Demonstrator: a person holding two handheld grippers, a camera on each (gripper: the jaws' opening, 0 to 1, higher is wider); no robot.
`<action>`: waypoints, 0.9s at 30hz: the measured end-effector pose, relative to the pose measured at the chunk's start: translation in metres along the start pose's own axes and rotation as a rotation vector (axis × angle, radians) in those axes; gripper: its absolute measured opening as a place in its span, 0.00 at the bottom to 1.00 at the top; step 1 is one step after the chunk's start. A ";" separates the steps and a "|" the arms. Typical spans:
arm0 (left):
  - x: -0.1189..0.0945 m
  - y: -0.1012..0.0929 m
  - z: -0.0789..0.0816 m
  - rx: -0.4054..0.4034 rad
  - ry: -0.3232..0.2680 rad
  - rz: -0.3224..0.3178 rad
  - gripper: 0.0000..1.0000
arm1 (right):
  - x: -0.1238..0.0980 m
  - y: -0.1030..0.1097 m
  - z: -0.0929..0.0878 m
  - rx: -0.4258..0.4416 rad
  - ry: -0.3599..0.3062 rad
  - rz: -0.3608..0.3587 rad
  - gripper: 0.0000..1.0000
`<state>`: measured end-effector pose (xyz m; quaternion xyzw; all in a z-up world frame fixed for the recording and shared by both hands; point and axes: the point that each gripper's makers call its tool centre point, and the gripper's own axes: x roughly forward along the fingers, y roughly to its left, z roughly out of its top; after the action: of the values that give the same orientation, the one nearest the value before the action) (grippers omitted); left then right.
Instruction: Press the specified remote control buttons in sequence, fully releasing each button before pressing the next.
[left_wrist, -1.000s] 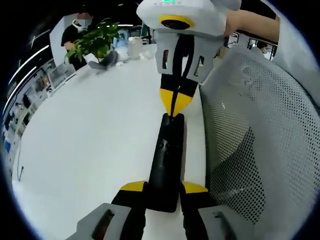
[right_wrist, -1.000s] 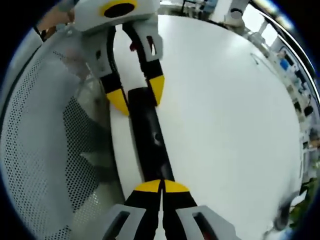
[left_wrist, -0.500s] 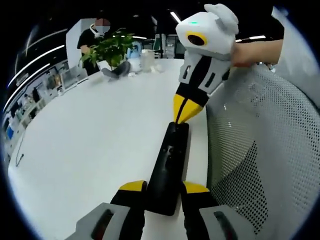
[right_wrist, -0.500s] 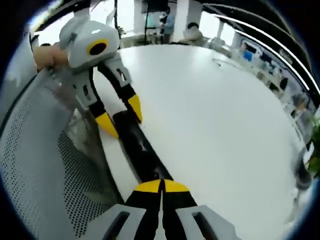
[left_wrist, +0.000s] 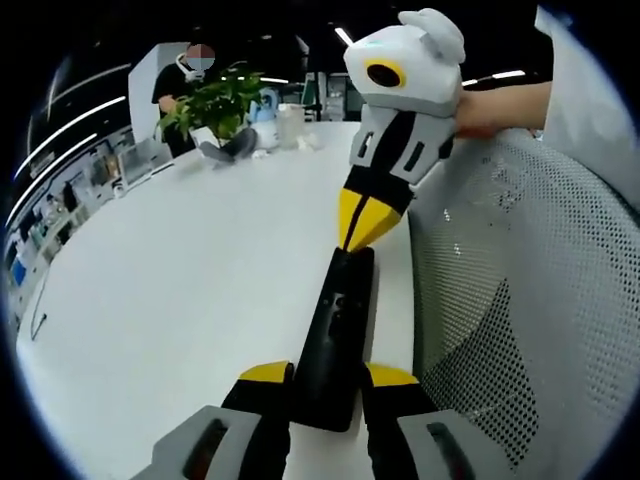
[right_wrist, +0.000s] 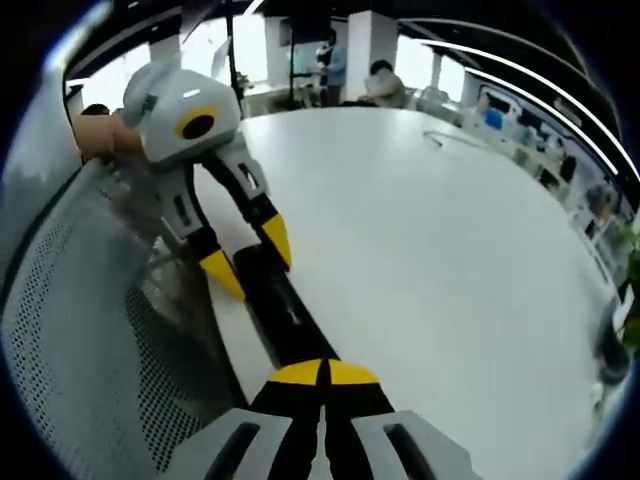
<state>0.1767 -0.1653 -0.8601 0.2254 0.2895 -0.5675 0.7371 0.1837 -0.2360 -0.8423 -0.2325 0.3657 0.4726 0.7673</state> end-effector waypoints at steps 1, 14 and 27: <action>0.000 0.000 0.000 0.000 0.000 0.000 0.27 | 0.000 0.000 -0.001 0.002 0.003 0.004 0.00; 0.000 0.000 0.000 -0.008 -0.003 -0.002 0.27 | 0.004 0.003 -0.009 -0.084 0.066 0.001 0.00; 0.000 0.000 0.000 0.001 -0.007 -0.006 0.27 | 0.007 0.003 -0.009 -0.147 0.286 0.124 0.00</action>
<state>0.1764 -0.1659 -0.8602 0.2231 0.2874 -0.5707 0.7361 0.1801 -0.2371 -0.8540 -0.3299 0.4491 0.5067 0.6579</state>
